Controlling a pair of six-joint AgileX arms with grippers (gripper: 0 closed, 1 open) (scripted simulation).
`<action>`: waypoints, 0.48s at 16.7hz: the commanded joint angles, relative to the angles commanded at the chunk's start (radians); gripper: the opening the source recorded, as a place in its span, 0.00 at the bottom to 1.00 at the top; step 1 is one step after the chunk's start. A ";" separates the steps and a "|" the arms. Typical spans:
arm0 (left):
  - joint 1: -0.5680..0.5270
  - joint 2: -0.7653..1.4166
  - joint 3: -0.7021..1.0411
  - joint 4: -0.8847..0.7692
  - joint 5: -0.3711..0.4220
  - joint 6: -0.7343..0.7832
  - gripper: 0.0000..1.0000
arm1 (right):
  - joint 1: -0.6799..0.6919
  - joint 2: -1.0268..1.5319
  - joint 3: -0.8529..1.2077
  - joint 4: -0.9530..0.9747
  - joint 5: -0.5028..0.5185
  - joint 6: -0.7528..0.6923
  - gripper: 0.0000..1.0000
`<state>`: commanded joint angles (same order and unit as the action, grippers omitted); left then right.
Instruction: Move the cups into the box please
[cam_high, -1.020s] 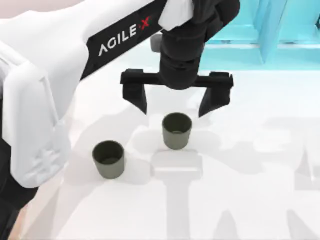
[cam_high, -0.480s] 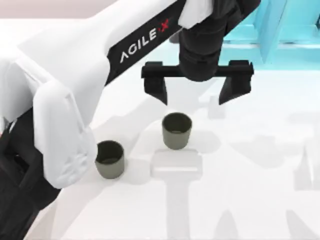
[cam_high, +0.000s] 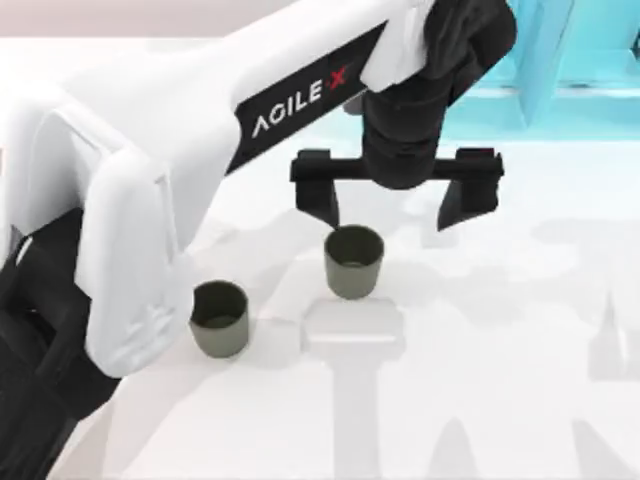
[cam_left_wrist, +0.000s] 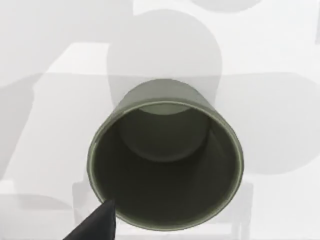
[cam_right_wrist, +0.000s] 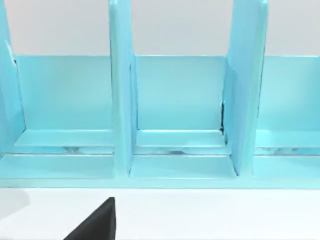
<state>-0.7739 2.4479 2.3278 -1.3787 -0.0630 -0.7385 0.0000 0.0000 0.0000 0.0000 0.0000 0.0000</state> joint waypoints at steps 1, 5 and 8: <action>0.001 0.000 -0.036 0.036 0.000 0.001 1.00 | 0.000 0.000 0.000 0.000 0.000 0.000 1.00; 0.005 0.004 -0.199 0.203 0.001 0.006 1.00 | 0.000 0.000 0.000 0.000 0.000 0.000 1.00; 0.007 0.004 -0.242 0.247 0.001 0.007 1.00 | 0.000 0.000 0.000 0.000 0.000 0.000 1.00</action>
<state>-0.7671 2.4520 2.0860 -1.1321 -0.0624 -0.7315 0.0000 0.0000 0.0000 0.0000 0.0000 0.0000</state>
